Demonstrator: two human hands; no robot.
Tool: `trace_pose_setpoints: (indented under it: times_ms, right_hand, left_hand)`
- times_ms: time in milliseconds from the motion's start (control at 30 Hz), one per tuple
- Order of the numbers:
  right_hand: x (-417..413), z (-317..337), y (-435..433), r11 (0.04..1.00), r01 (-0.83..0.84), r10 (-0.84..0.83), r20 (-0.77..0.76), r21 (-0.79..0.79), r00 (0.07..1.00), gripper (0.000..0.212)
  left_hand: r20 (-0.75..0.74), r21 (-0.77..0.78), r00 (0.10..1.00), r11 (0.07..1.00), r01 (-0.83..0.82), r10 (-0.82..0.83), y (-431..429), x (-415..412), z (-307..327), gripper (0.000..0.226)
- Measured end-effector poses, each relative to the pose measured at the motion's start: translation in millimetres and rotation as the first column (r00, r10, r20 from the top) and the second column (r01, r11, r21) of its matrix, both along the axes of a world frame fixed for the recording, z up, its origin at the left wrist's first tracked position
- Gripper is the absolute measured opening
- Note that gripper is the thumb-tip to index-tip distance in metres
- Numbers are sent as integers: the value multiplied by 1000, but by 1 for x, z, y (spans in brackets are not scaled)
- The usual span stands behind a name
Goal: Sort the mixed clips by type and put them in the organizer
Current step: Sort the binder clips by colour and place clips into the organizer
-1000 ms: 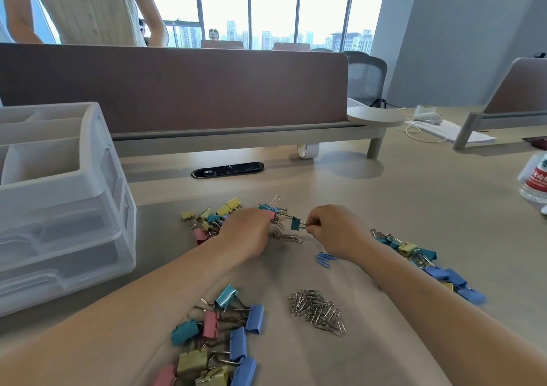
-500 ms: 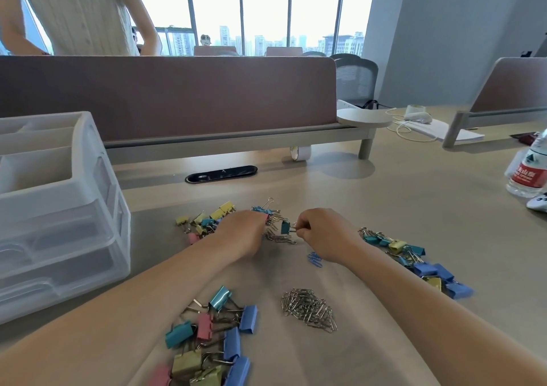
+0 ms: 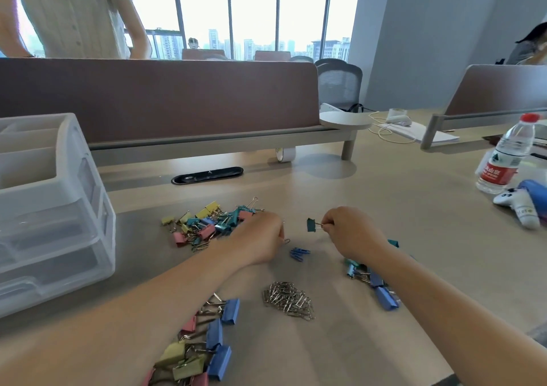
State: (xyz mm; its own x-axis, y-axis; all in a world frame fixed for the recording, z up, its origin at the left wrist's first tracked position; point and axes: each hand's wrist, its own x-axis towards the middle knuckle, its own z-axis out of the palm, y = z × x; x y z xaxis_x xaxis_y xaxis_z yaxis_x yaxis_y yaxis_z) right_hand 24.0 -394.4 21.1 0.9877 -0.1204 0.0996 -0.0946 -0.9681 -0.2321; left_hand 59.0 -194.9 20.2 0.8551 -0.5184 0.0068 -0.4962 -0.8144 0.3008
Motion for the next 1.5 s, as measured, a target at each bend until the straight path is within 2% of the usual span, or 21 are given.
trace_pose_setpoints:
  times_ms: [167,333,467,600,733,967,1100,1200,1300,1433,1500]
  right_hand:
    - [-16,1,-40,986,126,-126,9,-107,992,24]
    - [-25,1,-57,972,156,-160,-8,-176,987,20]
    - [-32,4,-57,957,200,-210,-25,-212,977,16]
    - [-34,13,-45,931,244,-235,66,-273,970,12]
    - [-28,21,-18,967,164,-145,109,-195,983,15]
    - [11,-1,39,991,-120,120,12,51,993,25]
    - [35,-4,60,983,-184,185,-56,27,981,33]
    - [50,0,65,980,-196,187,-164,-36,969,14]
    - [64,-2,66,984,-176,172,-175,-6,969,33]
    - [68,-6,75,986,-167,163,-192,-5,968,15]
    - [66,-8,78,981,-195,189,-176,-19,966,15]
  left_hand:
    - [15,-11,999,999,50,-50,-25,-12,1,9]
    - [46,31,997,997,67,-68,-36,-17,0,9]
    - [31,4,997,998,69,-69,-35,-15,-2,12]
    - [17,-28,998,998,62,-62,-23,-7,2,10]
    - [27,-44,1000,999,14,-13,3,3,9,9]
    - [80,7,992,995,-103,102,50,20,13,10]
    - [84,40,991,993,-110,107,61,25,12,13]
    - [80,43,995,997,-71,68,64,26,7,19]
    - [100,45,995,998,-33,29,62,28,2,22]
    - [69,84,998,996,3,-9,58,36,-9,18]
    - [53,111,998,994,14,-20,57,40,-17,19]
